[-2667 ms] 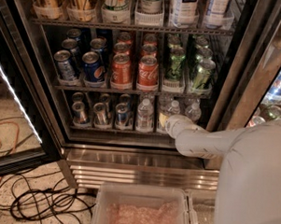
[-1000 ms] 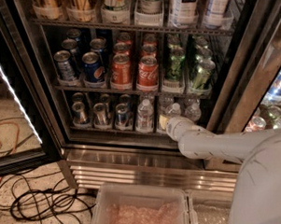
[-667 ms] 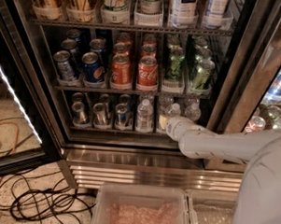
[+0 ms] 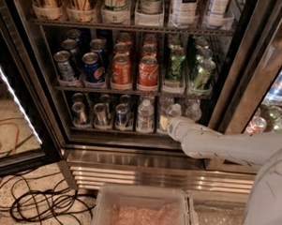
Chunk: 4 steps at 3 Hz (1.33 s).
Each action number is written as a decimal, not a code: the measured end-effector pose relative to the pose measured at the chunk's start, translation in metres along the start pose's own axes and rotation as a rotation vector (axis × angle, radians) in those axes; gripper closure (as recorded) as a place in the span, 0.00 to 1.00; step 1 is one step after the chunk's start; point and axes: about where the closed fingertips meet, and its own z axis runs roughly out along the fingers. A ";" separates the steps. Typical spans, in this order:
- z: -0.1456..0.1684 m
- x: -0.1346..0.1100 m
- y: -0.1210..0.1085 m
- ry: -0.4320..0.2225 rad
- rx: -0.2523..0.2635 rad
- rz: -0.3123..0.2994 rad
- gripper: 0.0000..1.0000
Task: Pick water bottle from bottom shelf of fridge
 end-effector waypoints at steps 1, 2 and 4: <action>-0.003 -0.002 0.002 0.008 -0.006 -0.001 1.00; -0.008 -0.005 0.003 0.015 -0.011 -0.006 1.00; -0.040 -0.014 0.015 0.110 -0.038 -0.044 1.00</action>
Offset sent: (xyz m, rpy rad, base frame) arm -0.0779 -0.0101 0.1504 -0.0738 0.1235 0.2112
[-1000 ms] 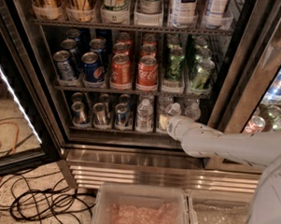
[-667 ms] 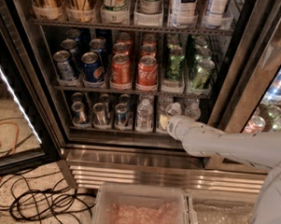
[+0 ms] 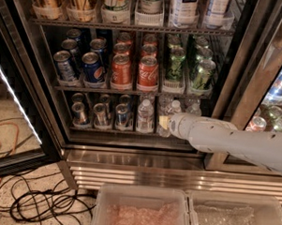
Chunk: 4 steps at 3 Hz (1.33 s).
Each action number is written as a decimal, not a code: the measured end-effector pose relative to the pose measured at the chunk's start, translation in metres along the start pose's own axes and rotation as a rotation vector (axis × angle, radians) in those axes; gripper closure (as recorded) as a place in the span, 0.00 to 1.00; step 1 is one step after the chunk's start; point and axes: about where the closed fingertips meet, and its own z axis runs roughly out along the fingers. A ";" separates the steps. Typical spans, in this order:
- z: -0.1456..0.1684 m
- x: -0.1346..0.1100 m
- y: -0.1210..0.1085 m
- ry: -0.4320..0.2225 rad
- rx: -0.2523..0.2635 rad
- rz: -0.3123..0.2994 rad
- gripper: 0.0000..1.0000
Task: Pick water bottle from bottom shelf of fridge
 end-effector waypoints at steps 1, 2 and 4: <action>0.000 0.000 0.000 0.000 0.000 0.000 1.00; 0.000 0.010 0.010 0.033 -0.037 0.036 1.00; -0.045 0.082 0.046 0.257 -0.200 0.211 1.00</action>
Offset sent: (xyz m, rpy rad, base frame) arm -0.0376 0.0140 -0.0211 0.1875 0.1893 0.0818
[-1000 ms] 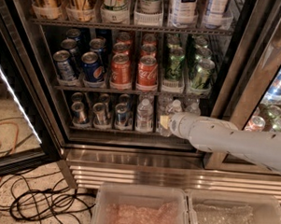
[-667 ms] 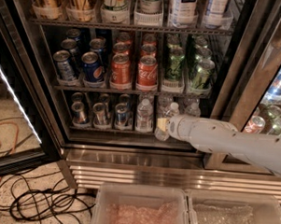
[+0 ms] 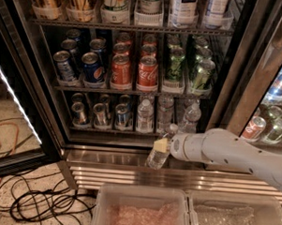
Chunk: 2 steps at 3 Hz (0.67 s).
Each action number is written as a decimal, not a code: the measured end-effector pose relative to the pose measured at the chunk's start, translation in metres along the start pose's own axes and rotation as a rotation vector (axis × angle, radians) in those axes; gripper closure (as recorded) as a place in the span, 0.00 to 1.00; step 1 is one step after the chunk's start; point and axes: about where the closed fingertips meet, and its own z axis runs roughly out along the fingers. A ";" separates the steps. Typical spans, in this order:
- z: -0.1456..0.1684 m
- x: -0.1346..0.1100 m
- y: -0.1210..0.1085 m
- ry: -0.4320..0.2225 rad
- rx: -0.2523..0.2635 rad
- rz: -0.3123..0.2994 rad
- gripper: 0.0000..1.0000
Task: Pick water bottle from bottom shelf of fridge
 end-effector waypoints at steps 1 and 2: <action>-0.013 0.038 0.025 0.102 -0.079 0.068 1.00; -0.018 0.065 0.040 0.181 -0.138 0.116 1.00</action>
Offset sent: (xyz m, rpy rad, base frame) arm -0.1028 0.0413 -0.0122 0.1907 0.2921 0.1226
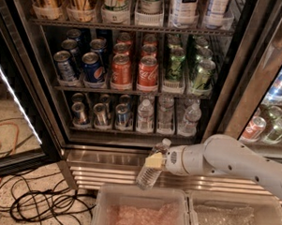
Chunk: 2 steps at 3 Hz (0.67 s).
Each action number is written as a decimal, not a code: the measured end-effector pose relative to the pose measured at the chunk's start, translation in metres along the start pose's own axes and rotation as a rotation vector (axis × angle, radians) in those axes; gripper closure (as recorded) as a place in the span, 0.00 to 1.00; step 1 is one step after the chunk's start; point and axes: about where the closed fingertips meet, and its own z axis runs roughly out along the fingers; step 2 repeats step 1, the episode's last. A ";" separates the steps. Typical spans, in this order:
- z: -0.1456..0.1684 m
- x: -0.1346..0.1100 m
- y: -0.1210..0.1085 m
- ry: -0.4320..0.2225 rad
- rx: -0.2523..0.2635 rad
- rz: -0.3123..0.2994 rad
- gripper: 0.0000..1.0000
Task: Pick water bottle from bottom shelf of fridge
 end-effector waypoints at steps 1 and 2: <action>0.000 0.000 0.000 0.000 0.000 0.000 1.00; 0.000 0.000 0.000 0.000 0.000 0.000 1.00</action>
Offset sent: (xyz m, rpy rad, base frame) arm 0.0000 0.0000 0.0000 0.0000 0.0000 0.0000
